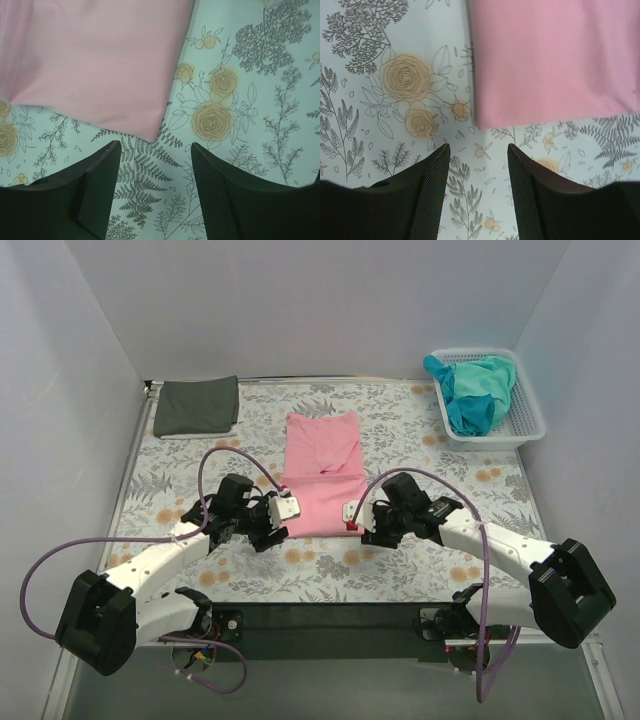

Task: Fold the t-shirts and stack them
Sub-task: Fold the tshirt

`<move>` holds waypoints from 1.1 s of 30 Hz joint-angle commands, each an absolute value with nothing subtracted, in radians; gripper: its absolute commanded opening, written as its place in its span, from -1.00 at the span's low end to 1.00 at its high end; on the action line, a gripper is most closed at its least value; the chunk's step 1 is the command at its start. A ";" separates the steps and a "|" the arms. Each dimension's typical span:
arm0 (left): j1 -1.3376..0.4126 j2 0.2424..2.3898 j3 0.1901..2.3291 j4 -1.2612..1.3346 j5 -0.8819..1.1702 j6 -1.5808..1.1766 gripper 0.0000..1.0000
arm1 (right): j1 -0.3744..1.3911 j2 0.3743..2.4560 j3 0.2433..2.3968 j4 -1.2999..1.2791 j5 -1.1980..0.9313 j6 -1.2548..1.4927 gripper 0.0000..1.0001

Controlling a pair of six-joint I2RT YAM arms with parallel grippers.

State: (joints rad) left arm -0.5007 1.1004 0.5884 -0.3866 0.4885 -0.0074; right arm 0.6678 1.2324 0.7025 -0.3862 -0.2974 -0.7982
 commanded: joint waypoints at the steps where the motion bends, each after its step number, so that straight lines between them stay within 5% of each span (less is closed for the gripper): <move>1: -0.518 1.118 0.551 -0.295 0.463 0.129 0.09 | 0.744 1.238 0.632 -0.217 -0.210 -0.916 -0.05; 14: -0.560 1.262 0.505 -0.163 0.448 0.302 -0.12 | 0.808 1.379 0.595 -0.072 -0.152 -0.957 -0.23; 20: -0.568 1.319 0.494 -0.127 0.440 0.316 -0.16 | 0.810 1.408 0.591 -0.071 -0.144 -0.951 -0.46; 25: -0.569 1.350 0.492 -0.121 0.425 0.310 -0.63 | 0.810 1.431 0.598 -0.074 -0.129 -0.931 -0.97; 29: -0.571 1.304 0.494 -0.161 0.452 0.314 -1.00 | 0.810 1.402 0.629 -0.141 -0.167 -0.905 -0.97; 33: -0.572 1.226 0.520 -0.262 0.508 0.285 -1.00 | 0.810 1.318 0.672 -0.244 -0.230 -0.841 -0.97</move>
